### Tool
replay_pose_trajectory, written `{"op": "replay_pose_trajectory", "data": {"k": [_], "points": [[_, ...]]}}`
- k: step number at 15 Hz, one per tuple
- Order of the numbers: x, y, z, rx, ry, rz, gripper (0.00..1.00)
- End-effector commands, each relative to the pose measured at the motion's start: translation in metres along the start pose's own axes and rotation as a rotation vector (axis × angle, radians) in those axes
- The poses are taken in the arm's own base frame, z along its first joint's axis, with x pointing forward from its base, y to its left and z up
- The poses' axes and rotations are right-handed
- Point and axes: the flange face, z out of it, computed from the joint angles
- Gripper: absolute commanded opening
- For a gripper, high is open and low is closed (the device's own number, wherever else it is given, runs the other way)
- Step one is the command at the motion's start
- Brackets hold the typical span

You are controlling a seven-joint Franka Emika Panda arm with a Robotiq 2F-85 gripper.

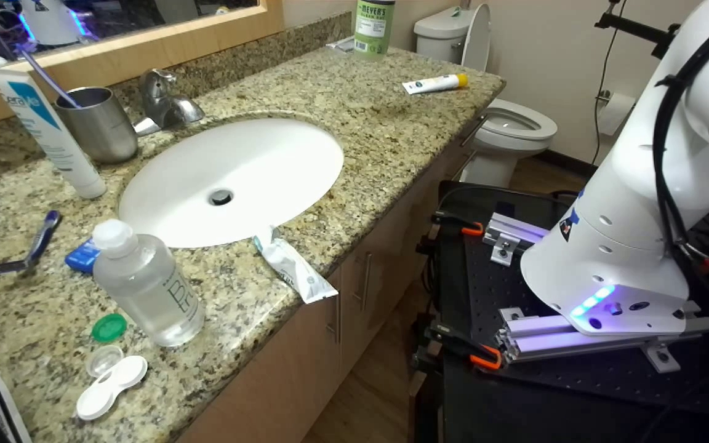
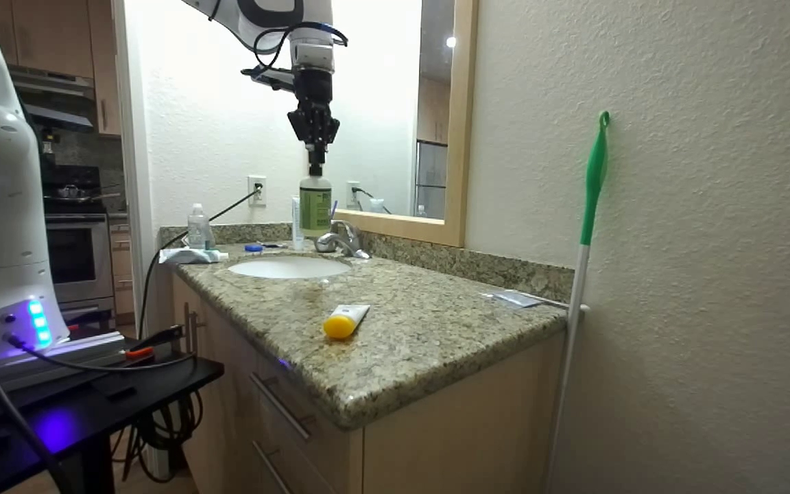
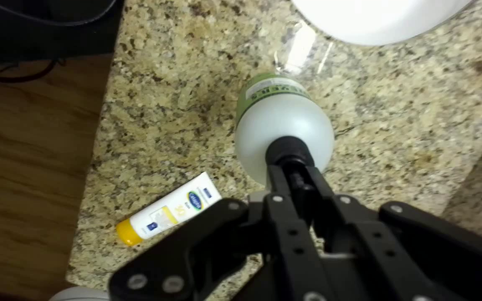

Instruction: Put up the bottle and put it near the edge of of the countertop

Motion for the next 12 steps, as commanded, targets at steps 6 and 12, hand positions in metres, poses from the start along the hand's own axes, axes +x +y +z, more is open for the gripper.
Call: {"op": "replay_pose_trajectory", "data": {"k": [6, 12], "points": [[0.002, 0.059, 0.126, -0.170, 0.025, 0.058, 0.04], [-0.039, 0.096, 0.135, 0.111, 0.200, -0.009, 0.04]]}}
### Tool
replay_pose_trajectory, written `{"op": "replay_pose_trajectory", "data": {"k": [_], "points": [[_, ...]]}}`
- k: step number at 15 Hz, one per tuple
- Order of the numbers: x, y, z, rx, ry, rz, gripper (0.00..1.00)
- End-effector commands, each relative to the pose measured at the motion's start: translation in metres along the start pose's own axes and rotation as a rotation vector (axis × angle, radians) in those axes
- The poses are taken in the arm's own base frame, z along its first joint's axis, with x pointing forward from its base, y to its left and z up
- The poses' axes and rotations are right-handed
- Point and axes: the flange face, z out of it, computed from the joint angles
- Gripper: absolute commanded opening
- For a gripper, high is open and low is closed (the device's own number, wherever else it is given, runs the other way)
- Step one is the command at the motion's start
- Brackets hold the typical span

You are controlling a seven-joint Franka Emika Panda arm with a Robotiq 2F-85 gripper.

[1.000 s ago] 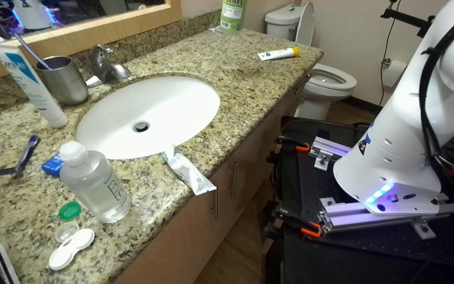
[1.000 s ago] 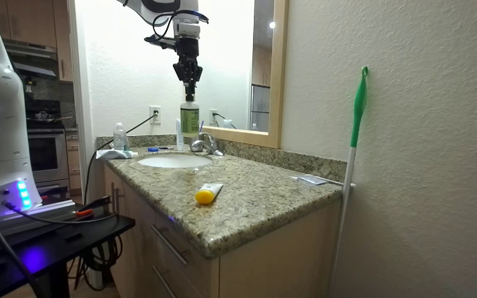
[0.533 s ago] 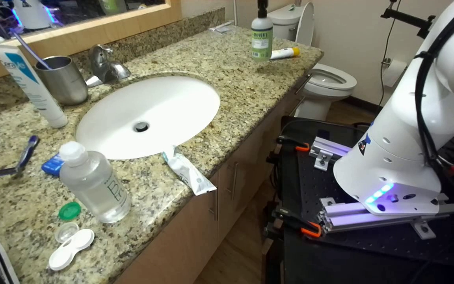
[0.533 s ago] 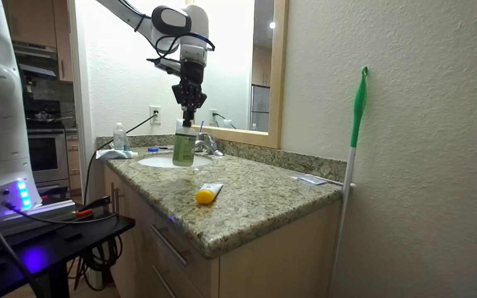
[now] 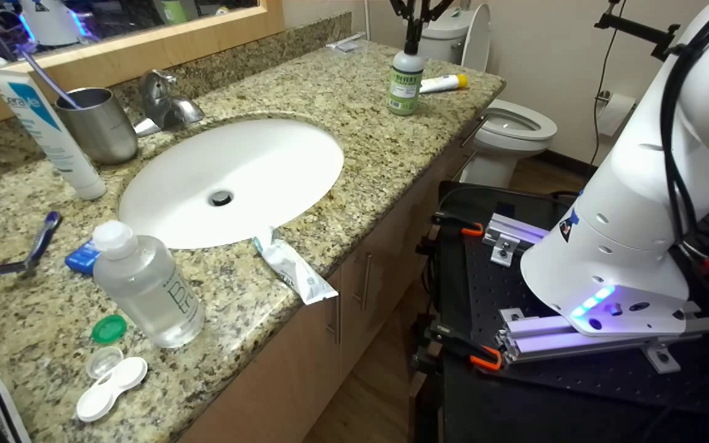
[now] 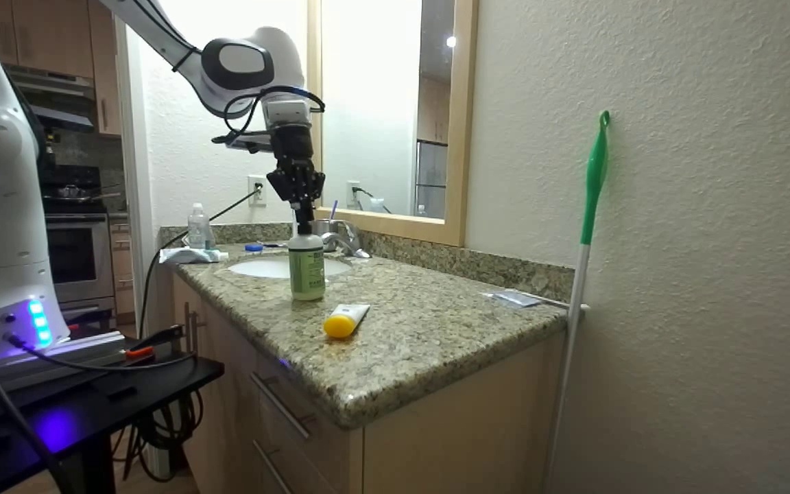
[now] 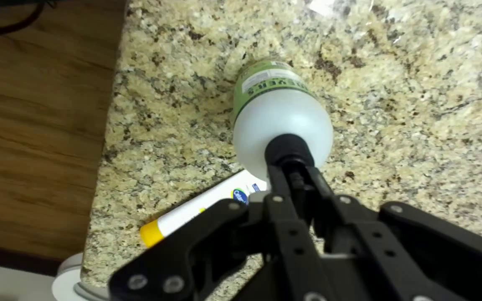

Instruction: Put up the bottle and put it near the edge of of the countertop

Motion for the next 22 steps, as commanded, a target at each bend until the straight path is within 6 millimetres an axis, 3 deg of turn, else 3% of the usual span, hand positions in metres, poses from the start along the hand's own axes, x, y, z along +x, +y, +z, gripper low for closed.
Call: {"op": "replay_pose_trajectory", "data": {"k": [1, 5, 9, 16, 22], "points": [[-0.032, 0.032, 0.014, 0.139, 0.018, 0.019, 0.04], [-0.016, 0.054, 0.000, 0.235, -0.102, 0.143, 0.04], [0.014, 0.051, -0.001, 0.197, -0.258, 0.244, 0.04], [0.039, 0.029, 0.000, -0.016, -0.281, 0.390, 0.04], [0.040, 0.008, 0.013, -0.159, -0.179, 0.488, 0.04]]}}
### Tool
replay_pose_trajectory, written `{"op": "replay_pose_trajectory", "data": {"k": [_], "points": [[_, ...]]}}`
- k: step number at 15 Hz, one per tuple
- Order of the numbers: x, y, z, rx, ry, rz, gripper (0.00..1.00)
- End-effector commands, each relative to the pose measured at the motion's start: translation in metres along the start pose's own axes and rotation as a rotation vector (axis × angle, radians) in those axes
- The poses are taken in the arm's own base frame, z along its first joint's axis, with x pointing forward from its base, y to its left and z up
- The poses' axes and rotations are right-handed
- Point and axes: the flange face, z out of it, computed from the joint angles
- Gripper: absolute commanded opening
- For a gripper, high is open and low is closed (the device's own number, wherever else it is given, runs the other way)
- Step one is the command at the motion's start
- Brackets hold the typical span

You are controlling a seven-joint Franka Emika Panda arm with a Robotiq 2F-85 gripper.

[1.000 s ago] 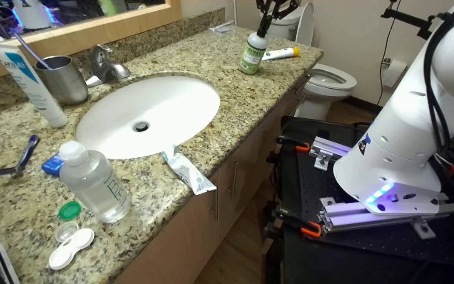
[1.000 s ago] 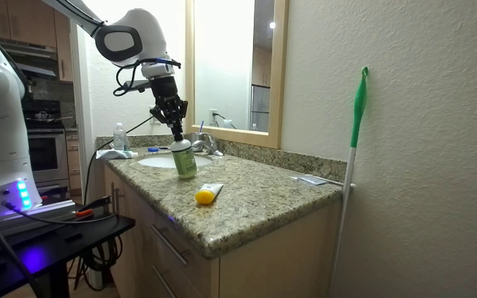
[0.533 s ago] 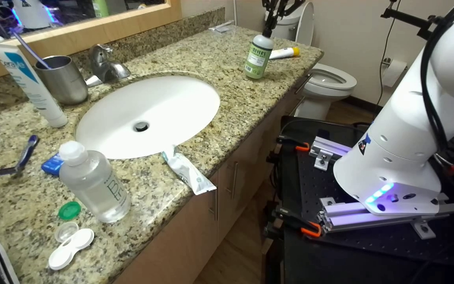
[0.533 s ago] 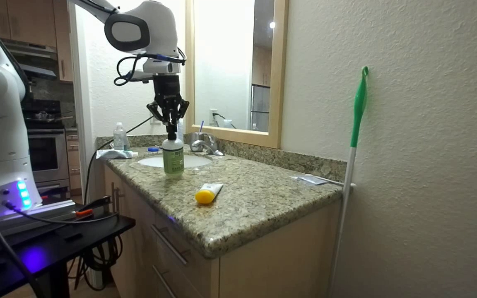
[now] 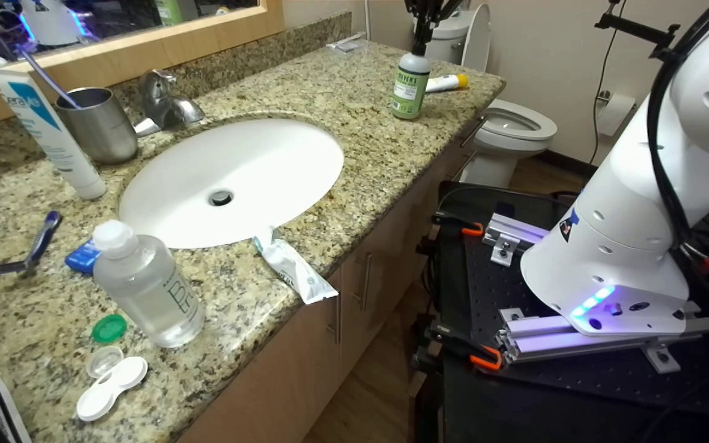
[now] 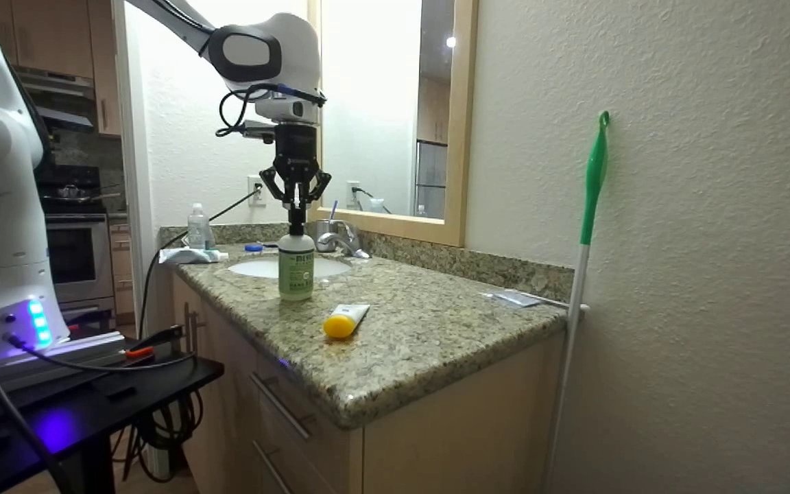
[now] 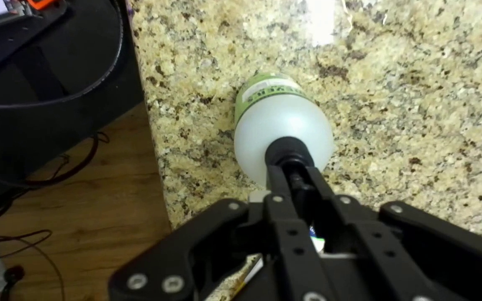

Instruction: Put up the bottle and put it near the edge of of the countertop

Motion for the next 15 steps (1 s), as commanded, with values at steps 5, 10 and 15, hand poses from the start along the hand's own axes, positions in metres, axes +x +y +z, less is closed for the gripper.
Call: {"op": "replay_pose_trajectory", "data": {"k": [5, 10, 15], "points": [[-0.007, -0.016, 0.016, -0.097, 0.053, 0.028, 0.48], [-0.027, 0.002, 0.003, -0.077, -0.005, -0.115, 0.84], [-0.036, 0.036, -0.023, -0.087, -0.007, -0.248, 1.00]]}}
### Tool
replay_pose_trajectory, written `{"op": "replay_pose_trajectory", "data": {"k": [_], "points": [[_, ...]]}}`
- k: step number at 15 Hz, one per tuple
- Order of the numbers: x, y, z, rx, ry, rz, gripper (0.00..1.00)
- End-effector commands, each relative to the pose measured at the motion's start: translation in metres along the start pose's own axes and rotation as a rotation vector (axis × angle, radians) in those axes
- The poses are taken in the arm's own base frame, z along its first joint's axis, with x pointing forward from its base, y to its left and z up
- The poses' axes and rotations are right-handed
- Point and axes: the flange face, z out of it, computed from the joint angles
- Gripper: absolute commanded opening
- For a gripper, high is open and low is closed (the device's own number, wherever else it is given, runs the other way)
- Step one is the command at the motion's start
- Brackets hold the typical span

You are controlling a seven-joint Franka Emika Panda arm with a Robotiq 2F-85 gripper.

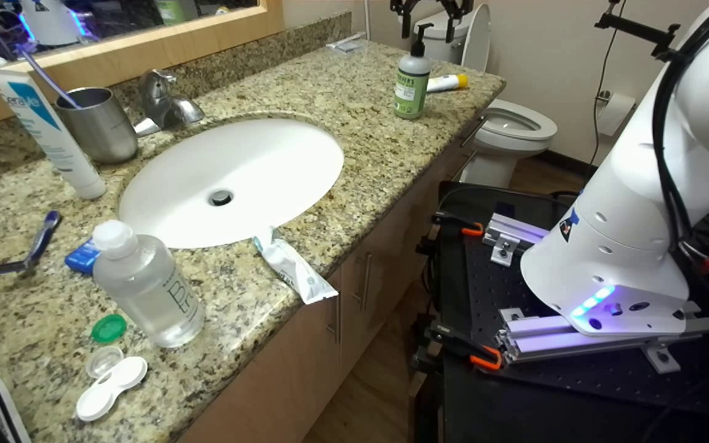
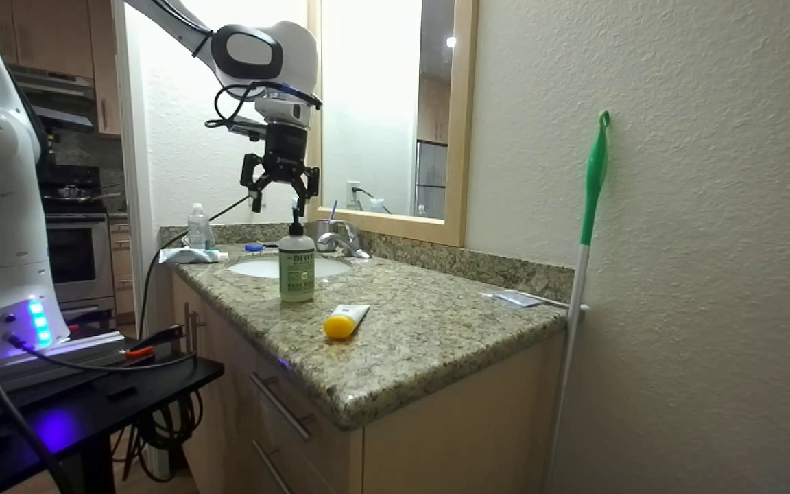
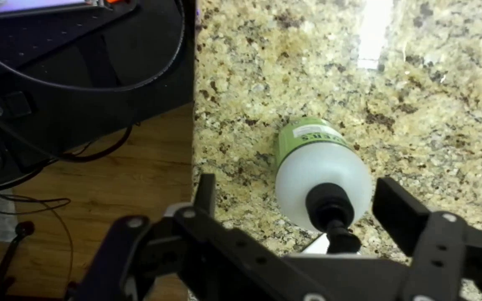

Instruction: Put up the bottle and put it near the edge of of the countertop

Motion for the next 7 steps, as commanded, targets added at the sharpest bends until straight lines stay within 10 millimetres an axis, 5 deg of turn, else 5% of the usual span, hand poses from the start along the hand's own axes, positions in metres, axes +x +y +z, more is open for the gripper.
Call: {"op": "replay_pose_trajectory", "data": {"k": [1, 6, 7], "points": [[-0.013, 0.036, -0.027, 0.060, 0.019, -0.079, 1.00], [-0.056, 0.053, -0.073, 0.265, 0.178, -0.197, 1.00], [-0.036, 0.040, -0.075, 0.205, 0.130, -0.142, 1.00]]}}
